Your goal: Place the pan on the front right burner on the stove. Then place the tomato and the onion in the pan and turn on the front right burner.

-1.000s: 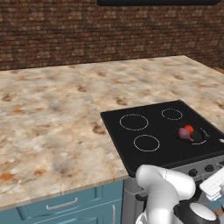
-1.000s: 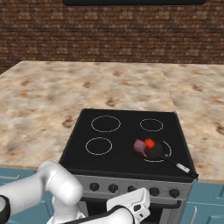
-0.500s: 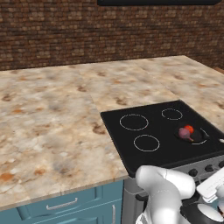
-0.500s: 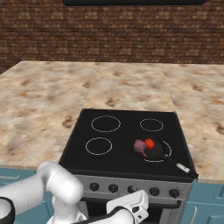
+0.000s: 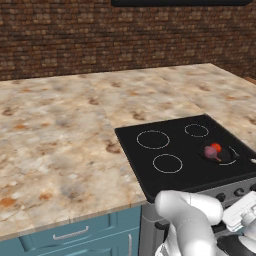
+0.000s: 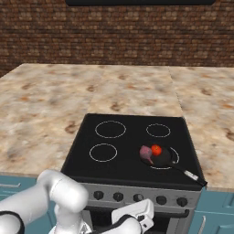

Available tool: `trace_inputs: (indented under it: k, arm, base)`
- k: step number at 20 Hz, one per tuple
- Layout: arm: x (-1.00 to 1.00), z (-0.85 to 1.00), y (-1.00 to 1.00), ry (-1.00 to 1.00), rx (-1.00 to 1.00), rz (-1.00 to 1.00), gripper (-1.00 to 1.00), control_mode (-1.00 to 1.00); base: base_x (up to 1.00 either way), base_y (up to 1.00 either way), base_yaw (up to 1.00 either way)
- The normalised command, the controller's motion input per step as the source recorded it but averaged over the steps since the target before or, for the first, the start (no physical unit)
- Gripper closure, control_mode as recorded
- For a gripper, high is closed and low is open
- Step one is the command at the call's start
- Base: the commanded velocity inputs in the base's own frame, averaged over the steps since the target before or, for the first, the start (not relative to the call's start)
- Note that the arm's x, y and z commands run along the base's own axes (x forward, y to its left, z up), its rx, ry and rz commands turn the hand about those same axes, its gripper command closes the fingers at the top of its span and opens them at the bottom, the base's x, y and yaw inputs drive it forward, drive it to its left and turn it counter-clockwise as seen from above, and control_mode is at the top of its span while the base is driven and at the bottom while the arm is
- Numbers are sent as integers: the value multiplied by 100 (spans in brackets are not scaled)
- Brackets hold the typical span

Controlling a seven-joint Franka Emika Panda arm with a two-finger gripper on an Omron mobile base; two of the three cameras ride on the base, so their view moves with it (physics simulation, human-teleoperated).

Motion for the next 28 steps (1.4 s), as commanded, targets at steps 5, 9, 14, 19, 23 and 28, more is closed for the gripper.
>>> trace_inputs:
  k: [5, 9, 14, 19, 23, 28]
  arm:
    - [7, -31, -3, 0, 0, 0, -100, -100]
    - [3, -28, -11, 0, 0, 0, -100, -100]
    - [9, -17, -12, 0, 0, 0, -100, -100]
    - [23, -16, -9, 0, 0, 0, -100, -100]
    - [32, -20, -3, 0, 0, 0, -100, -100]
    - [19, -31, -11, 0, 0, 0, -100, -100]
  base:
    - [0, 0, 0]
    - [0, 0, 0]
    - [0, 0, 0]
    - [0, 0, 0]
    - [0, 0, 0]
    - [0, 0, 0]
